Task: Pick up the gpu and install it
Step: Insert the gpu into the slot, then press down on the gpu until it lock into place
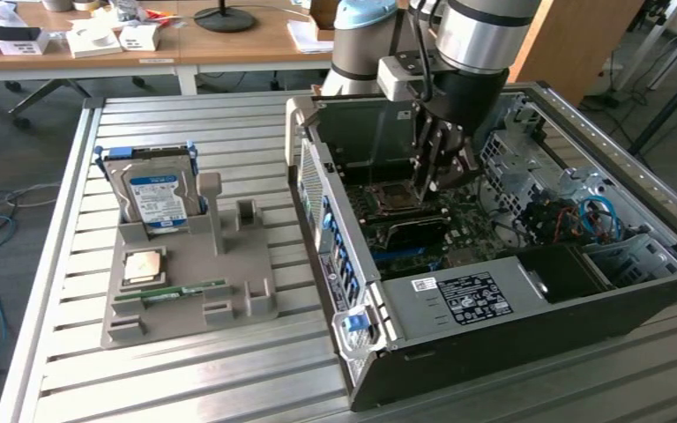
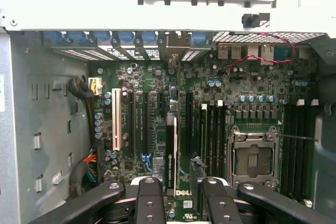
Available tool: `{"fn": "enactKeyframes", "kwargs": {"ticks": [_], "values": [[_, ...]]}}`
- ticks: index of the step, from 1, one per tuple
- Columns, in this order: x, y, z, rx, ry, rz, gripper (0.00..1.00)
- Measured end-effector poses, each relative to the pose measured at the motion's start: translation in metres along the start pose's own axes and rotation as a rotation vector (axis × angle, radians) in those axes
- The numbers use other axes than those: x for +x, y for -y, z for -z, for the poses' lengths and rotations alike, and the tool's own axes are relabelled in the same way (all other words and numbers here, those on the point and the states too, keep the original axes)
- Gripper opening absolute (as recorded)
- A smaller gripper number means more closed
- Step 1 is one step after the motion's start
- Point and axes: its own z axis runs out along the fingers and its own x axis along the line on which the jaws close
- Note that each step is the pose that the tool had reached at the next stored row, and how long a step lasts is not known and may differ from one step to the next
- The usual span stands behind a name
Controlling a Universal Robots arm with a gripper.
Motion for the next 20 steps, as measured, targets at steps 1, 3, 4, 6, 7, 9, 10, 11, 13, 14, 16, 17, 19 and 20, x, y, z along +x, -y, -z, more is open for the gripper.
{"fn": "enactKeyframes", "kwargs": {"ticks": [1,3,4,6,7,9,10,11,13,14,16,17,19,20], "values": [[0.0,0.0,0.0,0.0,0.0,0.0,0.34],[0.0,0.0,0.0001,0.0,-0.0001,0.0,0.34],[0.0,0.0,0.0001,0.0,-0.0002,0.0,0.34],[0.0,0.0,0.0001,0.0,-0.0001,0.0,0.34],[0.0,0.0,0.0001,0.0,-0.0002,0.0,0.34],[0.0,0.0,0.0001,0.0,-0.0001,0.0,0.34],[0.0,0.0,0.0001,-0.0001,-0.0002,0.0,0.34],[0.0,0.0,0.0001,0.0,-0.0001,0.0,0.34],[0.0,0.0,0.0001,0.0,-0.0001,0.0,0.34],[0.0,0.0,0.0001,0.0,-0.0001,0.0,0.34],[0.0,0.0,0.0001,-0.0001,-0.0001,0.0,0.34],[0.0,0.0,0.0001,0.0,-0.0001,0.0,0.34],[0.0,0.0,0.0001,0.0,-0.0002,0.0,0.26],[0.0,0.0,0.0001,0.0,-0.0001,0.0,0.2]]}}
